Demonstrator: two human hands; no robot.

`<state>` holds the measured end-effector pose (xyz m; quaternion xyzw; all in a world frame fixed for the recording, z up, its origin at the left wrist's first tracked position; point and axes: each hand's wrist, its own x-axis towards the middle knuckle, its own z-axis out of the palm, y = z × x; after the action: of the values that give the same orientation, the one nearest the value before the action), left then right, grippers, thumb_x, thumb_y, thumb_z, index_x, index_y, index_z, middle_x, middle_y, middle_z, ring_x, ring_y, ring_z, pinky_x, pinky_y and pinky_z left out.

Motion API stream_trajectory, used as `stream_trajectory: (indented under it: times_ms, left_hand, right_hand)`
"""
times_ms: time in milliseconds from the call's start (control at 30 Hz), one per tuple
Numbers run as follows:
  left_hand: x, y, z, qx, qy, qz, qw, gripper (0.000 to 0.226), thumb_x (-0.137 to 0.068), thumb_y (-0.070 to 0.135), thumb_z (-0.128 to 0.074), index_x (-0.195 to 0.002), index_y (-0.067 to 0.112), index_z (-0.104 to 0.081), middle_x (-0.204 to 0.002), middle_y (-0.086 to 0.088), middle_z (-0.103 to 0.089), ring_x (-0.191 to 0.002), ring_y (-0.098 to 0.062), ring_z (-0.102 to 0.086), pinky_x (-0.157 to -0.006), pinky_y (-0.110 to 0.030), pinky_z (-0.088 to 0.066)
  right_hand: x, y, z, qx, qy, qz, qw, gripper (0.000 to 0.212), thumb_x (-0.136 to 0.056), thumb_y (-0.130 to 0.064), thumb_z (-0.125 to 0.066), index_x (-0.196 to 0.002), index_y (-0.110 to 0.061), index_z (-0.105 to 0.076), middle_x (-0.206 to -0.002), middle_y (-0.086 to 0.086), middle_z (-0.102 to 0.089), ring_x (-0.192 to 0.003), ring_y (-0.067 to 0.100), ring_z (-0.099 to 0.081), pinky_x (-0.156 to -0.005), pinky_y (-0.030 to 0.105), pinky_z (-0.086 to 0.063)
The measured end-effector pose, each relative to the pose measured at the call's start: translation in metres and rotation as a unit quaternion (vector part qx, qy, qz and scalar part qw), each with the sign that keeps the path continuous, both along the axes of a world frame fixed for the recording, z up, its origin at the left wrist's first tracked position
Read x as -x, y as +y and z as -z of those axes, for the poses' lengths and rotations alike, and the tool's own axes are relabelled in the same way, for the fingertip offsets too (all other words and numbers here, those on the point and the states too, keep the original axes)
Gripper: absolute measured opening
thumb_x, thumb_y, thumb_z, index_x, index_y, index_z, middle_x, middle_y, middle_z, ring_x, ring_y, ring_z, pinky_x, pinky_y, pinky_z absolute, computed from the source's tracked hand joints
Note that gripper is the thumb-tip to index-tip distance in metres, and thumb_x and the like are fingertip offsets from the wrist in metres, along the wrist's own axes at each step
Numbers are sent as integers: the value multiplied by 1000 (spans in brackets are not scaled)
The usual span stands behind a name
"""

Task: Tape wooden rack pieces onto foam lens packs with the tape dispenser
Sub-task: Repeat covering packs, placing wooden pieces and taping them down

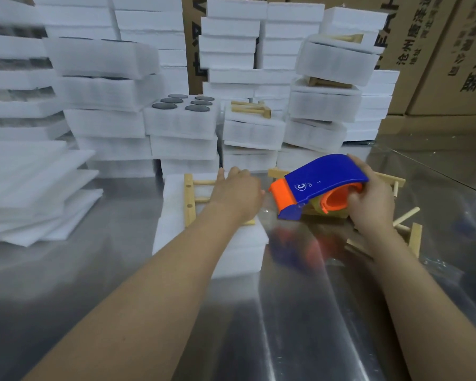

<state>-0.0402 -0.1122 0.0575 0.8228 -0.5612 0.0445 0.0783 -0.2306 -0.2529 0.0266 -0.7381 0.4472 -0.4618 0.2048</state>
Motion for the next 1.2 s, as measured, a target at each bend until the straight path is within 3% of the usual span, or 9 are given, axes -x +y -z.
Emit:
stream_trajectory:
  times_ms: [100,300,400,500,667,833,967,1067,1200]
  left_hand:
    - [1,-1,0,40,-6,-3,999,33,-99,22,-36,-115,14,-63,-118,-9,-54,-123,-28,-38,-118,-47,-13]
    - [-1,-4,0,82,-1,37,996,25,-96,17,-41,-87,17,-64,-92,-1,-54,-106,-23,-48,-115,-37,-19]
    - [-2,-2,-1,112,22,68,991,22,-93,14,-45,-83,16,-65,-95,-4,-59,-96,-26,-55,-95,-30,-35]
    - [-3,3,-2,132,54,92,986,16,-88,9,-52,-80,16,-64,-97,-2,-62,-92,-22,-58,-82,-27,-38]
    - [-4,4,-1,147,80,95,981,10,-91,11,-52,-90,15,-62,-99,0,-60,-89,-19,-54,-81,-30,-36]
    - [-2,3,2,132,86,91,983,9,-90,20,-53,-95,18,-45,-89,1,-64,-87,-25,-56,-82,-30,-35]
    - [-2,8,0,150,147,94,973,14,-86,14,-60,-91,21,-48,-85,5,-66,-89,-21,-59,-91,-30,-38]
    - [-1,7,2,152,149,93,973,15,-85,12,-58,-91,23,-48,-85,5,-68,-89,-20,-60,-91,-28,-36]
    - [-3,6,3,148,160,79,973,12,-86,18,-57,-92,24,-48,-82,10,-64,-90,-17,-58,-82,-24,-30]
  right_hand:
    - [-2,5,-3,35,12,8,999,73,-82,4,-48,-139,-41,-43,-109,3,-66,-93,23,-60,-77,38,-50]
    - [-9,13,-5,88,28,62,994,68,-81,2,-52,-136,-37,-47,-107,5,-69,-95,28,-62,-77,33,-39]
    - [-14,20,-6,141,15,88,986,68,-76,4,-54,-134,-32,-51,-102,8,-71,-90,36,-64,-73,32,-35]
    - [-21,27,-4,189,47,88,977,70,-76,4,-59,-137,-27,-49,-121,7,-67,-88,37,-65,-70,30,-33]
    - [-22,28,-3,227,42,74,970,74,-77,7,-64,-142,-24,-46,-144,-2,-51,-91,32,-67,-72,30,-37]
    - [-19,28,-3,189,23,85,978,78,-75,8,-61,-143,-28,-44,-147,-5,-47,-101,33,-65,-77,35,-41]
    - [-16,26,-5,192,91,111,971,82,-77,11,-55,-146,-29,-39,-151,-9,-39,-85,34,-65,-70,39,-46]
    - [-9,21,-10,113,63,153,980,76,-82,5,-53,-147,-33,-36,-152,-11,-39,-106,35,-61,-89,45,-47]
    - [4,11,-22,-28,-19,210,977,63,-86,-8,-55,-144,-26,-39,-132,11,-58,-118,40,-54,-98,47,-42]
